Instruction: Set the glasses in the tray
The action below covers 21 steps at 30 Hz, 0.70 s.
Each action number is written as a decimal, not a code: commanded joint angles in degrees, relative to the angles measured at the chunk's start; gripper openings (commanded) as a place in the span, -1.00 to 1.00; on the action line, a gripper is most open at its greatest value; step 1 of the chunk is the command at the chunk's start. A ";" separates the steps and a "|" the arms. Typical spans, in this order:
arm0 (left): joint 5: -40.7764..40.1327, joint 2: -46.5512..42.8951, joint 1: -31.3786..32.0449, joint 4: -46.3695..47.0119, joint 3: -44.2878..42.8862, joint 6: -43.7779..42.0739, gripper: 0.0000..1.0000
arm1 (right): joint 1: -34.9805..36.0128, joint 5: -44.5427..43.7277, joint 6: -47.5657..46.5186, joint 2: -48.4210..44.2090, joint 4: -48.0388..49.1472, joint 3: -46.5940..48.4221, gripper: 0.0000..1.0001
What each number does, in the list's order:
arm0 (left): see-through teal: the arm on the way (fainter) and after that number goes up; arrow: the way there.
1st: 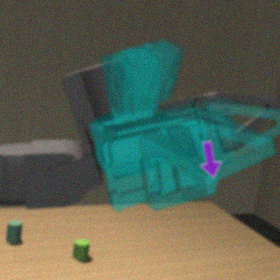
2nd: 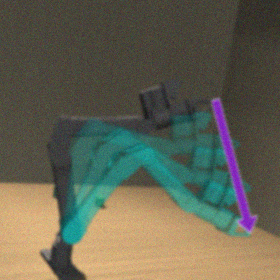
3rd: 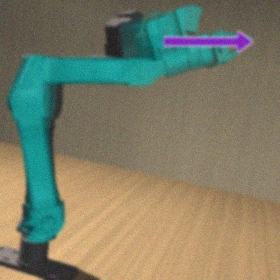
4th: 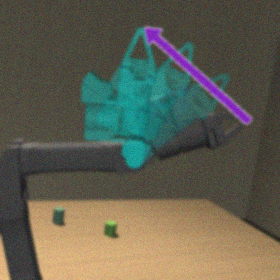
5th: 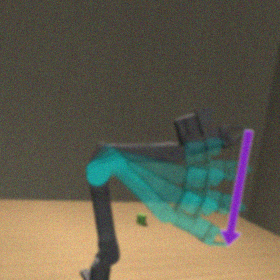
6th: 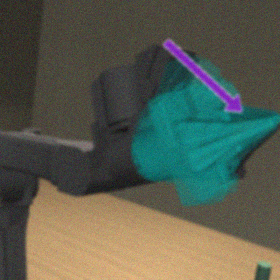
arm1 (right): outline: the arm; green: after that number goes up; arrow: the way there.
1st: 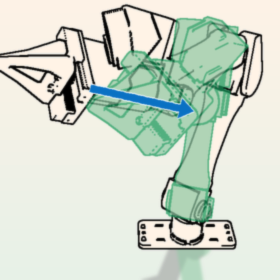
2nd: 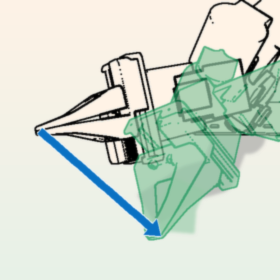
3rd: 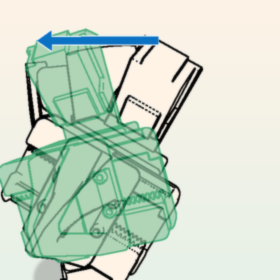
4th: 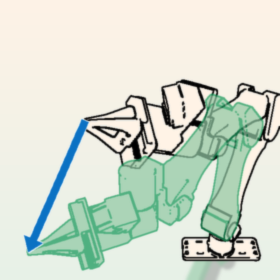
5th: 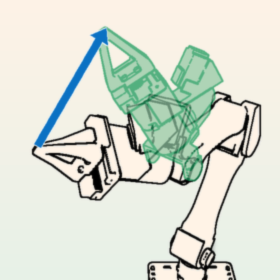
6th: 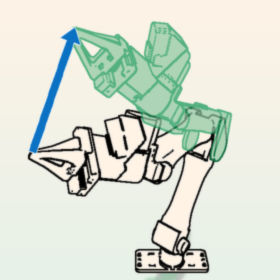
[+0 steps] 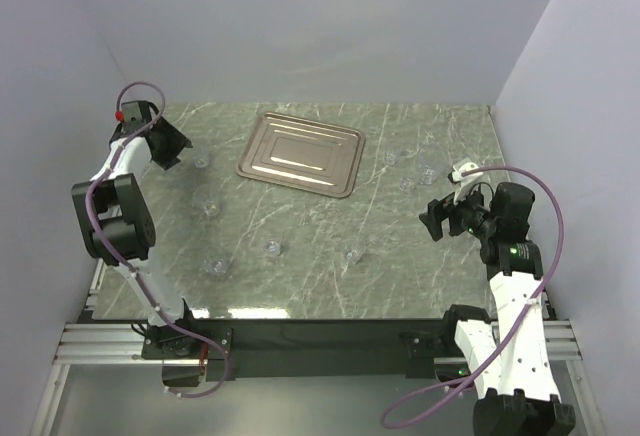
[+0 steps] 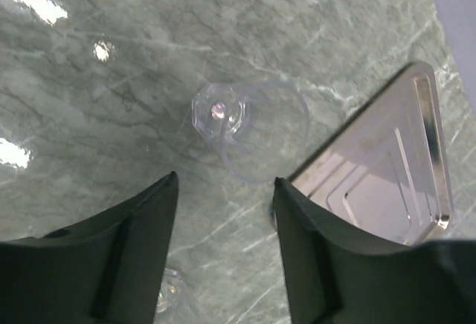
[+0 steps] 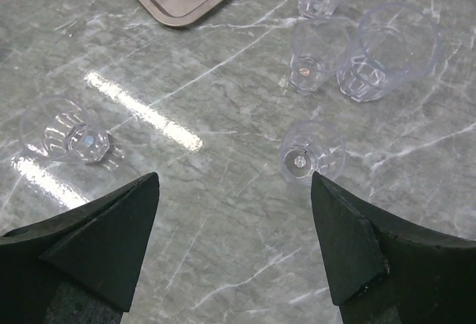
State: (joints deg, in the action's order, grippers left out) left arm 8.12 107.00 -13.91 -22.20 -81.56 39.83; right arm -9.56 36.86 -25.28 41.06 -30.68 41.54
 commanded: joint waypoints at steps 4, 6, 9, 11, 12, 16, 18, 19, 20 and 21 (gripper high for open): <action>-2.84 5.05 0.38 -3.90 -8.00 -1.69 0.05 | 0.25 -1.44 -0.39 -0.89 1.32 0.03 0.78; -3.46 6.37 0.55 -4.52 -9.31 -2.48 0.02 | 0.25 -1.62 -0.39 -1.15 1.41 -0.05 0.78; -3.37 8.22 0.73 -5.14 -10.55 -3.27 -0.04 | 0.25 -1.62 -0.21 -1.59 1.58 -0.23 0.78; -3.72 9.28 0.99 -5.66 -11.42 -3.71 -0.08 | 0.25 -1.79 -0.12 -1.77 1.58 -0.23 0.78; -3.64 9.45 1.17 -5.58 -11.60 -3.80 -0.11 | 0.16 -1.79 -0.21 -1.68 1.50 -0.23 0.78; -4.08 10.77 1.69 -5.84 -12.48 -4.50 -0.39 | 0.16 -2.14 -0.21 -1.68 1.41 -0.23 0.78; -3.99 11.04 1.87 -5.67 -12.75 -4.77 -0.66 | 0.16 -2.32 -0.12 -1.77 1.50 -0.23 0.78; -3.90 10.95 1.96 -5.32 -12.57 -4.77 -0.75 | 0.07 -2.32 -0.21 -1.95 1.58 -0.32 0.78; -3.81 10.69 1.96 -4.44 -12.14 -4.85 -0.89 | 0.07 -2.32 -0.12 -1.95 1.58 -0.41 0.78; -3.99 9.90 2.13 -3.91 -11.87 -5.03 -0.95 | 0.07 -2.41 -0.12 -2.12 1.50 -0.41 0.78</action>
State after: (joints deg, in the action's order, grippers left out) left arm 4.56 118.04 -12.23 -27.73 -91.66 35.81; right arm -9.56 35.05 -25.26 40.14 -30.68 41.52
